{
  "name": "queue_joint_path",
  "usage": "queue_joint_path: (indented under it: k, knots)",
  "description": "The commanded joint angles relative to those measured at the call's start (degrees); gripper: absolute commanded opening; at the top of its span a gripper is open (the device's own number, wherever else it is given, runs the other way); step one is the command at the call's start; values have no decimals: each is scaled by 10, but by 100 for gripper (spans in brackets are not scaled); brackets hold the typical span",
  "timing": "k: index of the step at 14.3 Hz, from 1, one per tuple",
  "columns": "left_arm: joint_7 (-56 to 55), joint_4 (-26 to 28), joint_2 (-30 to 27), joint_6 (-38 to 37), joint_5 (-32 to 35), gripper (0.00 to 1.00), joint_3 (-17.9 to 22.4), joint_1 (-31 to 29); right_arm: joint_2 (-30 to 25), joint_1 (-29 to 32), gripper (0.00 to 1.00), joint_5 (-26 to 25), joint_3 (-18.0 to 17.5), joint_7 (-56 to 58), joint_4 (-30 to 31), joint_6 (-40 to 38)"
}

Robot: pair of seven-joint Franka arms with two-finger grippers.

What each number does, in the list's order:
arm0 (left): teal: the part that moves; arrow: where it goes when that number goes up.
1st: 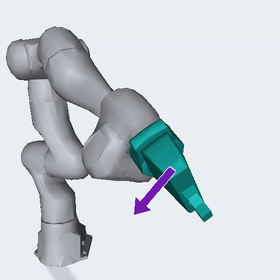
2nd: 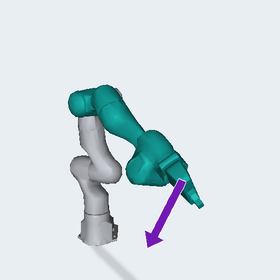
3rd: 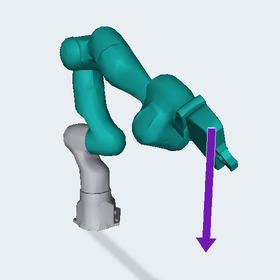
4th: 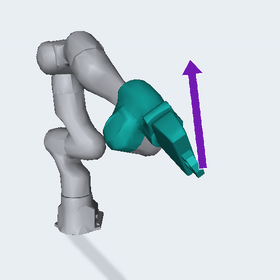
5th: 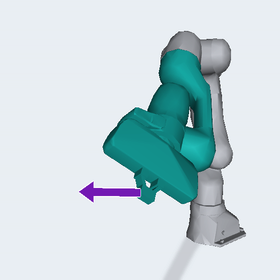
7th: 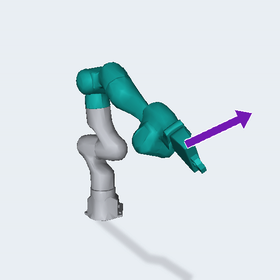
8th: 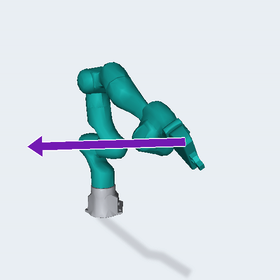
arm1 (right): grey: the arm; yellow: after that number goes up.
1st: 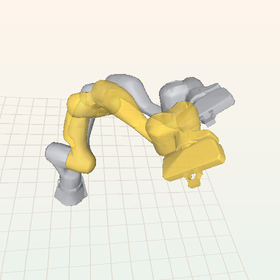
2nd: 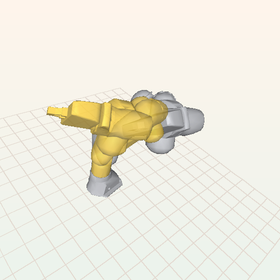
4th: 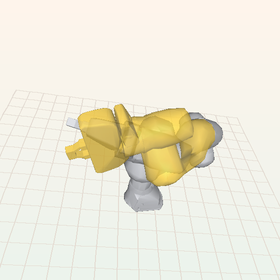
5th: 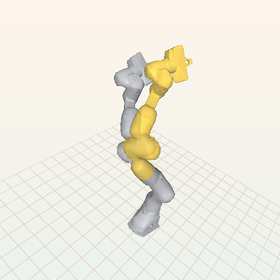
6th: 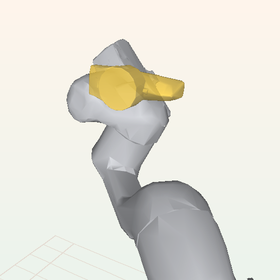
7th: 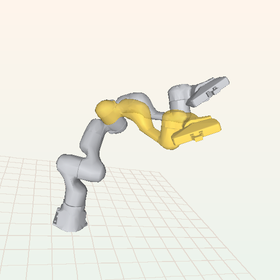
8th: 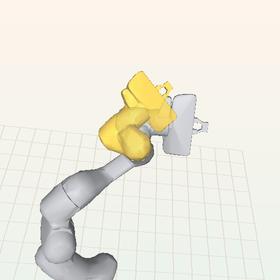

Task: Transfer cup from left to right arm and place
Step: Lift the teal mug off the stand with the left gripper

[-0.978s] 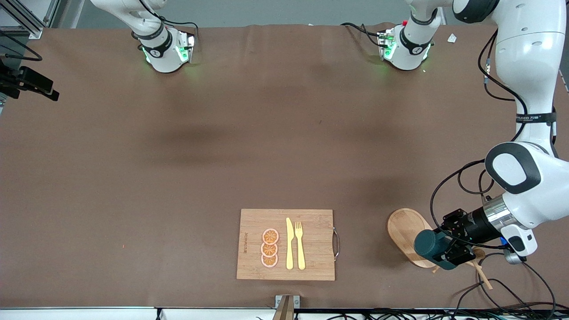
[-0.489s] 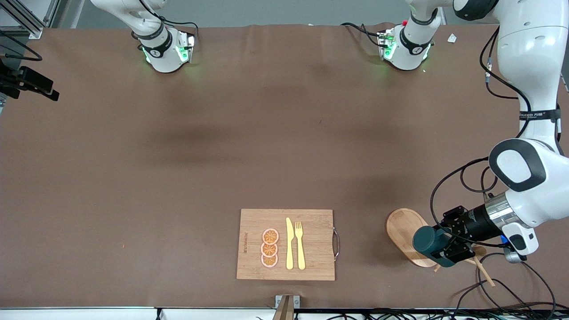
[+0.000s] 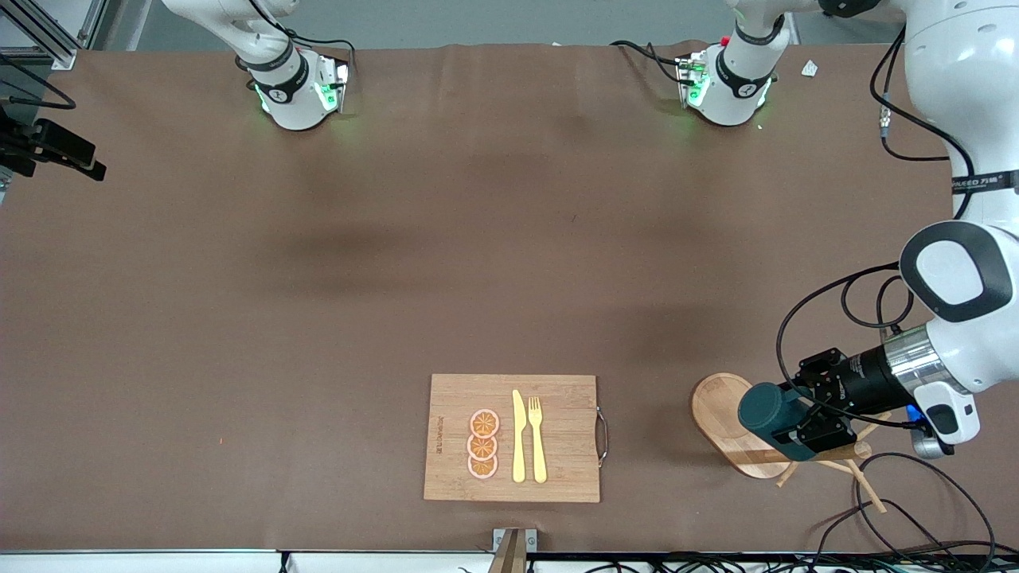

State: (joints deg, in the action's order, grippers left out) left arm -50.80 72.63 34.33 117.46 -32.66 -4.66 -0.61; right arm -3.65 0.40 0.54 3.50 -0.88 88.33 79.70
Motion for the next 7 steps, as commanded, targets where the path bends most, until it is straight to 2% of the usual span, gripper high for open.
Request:
queue_joint_path:
  k: [1,4,7]
  knots:
    - [-39,6,-28,-24,21,71,1,18,-12,-1,100,1,1,-6,12,1]
    - [-98,6,-47,-36,78,71,1,56,-12,-1,100,1,1,-6,12,1]
    - [-139,6,-61,-44,93,71,1,86,-12,-1,100,1,1,-6,12,1]
